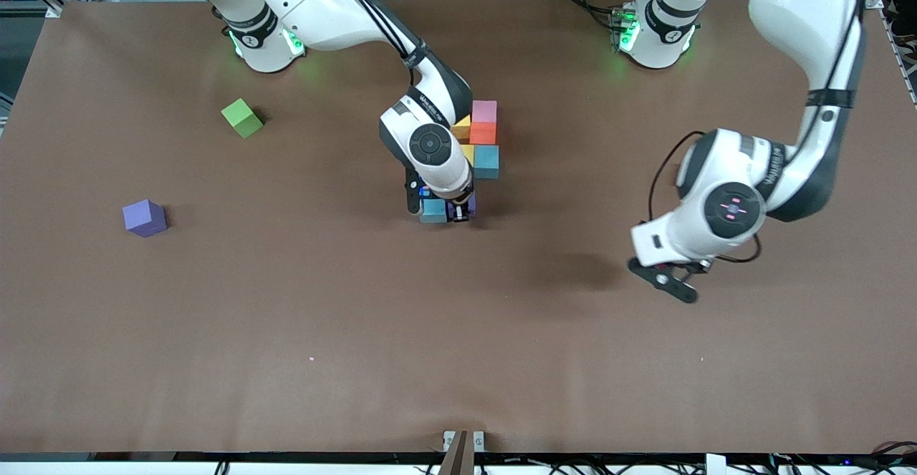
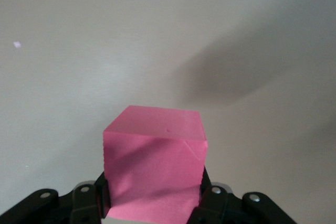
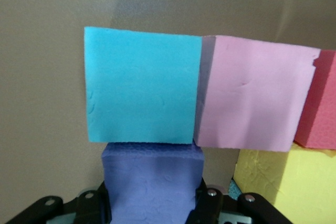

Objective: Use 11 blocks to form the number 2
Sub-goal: 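Lower the purple cube under the blue cube while the left gripper lifts red, then release the purple cube while the left gripper carries red to the figure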

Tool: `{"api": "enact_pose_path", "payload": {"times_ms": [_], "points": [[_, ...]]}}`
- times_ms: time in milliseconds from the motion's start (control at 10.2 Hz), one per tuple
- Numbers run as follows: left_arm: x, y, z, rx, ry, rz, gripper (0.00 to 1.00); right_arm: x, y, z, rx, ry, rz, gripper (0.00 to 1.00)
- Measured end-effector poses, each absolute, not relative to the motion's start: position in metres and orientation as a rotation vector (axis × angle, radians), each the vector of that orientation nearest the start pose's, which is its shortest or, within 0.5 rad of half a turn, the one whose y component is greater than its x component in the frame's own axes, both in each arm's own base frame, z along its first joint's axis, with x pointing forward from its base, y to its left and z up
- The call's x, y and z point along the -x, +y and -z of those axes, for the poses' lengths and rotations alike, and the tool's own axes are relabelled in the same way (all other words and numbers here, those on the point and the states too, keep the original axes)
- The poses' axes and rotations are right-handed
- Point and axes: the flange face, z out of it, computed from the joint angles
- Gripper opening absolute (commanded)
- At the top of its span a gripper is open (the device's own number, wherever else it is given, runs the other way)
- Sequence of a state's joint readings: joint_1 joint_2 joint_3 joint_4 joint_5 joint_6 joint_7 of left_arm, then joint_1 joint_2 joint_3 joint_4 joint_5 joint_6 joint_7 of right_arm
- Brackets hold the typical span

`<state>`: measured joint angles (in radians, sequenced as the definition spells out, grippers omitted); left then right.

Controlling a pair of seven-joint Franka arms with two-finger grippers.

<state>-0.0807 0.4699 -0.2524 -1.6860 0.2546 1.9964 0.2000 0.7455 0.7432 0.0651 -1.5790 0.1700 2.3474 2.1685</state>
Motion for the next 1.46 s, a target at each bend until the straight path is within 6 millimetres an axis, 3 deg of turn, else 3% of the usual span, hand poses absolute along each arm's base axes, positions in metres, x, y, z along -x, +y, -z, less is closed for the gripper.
{"api": "enact_pose_path", "payload": {"times_ms": [586,684,781,879,1172,1465], "points": [[-0.529,-0.271,-0.304,2.664,1.301,-0.242,0.00,-0.490,0.503,-0.204,2.282,2.088,-0.224,0.36],[-0.512,-0.285,-0.299,2.609,1.366,-0.248,0.00,-0.490,0.503,-0.204,2.282,2.087,-0.222,0.40],[-0.498,-0.296,-0.294,2.580,1.414,-0.258,0.00,-0.490,0.503,-0.204,2.281,2.086,-0.221,0.80],[-0.487,-0.306,-0.291,2.561,1.453,-0.262,0.00,-0.491,0.503,-0.204,2.280,2.086,-0.220,1.00],[-0.466,-0.331,-0.291,2.522,1.548,-0.254,0.00,-0.491,0.502,-0.204,2.278,2.086,-0.218,1.00],[-0.461,-0.337,-0.287,2.502,1.630,-0.234,0.00,-0.494,0.505,-0.212,2.267,2.074,-0.215,1.00]]}}
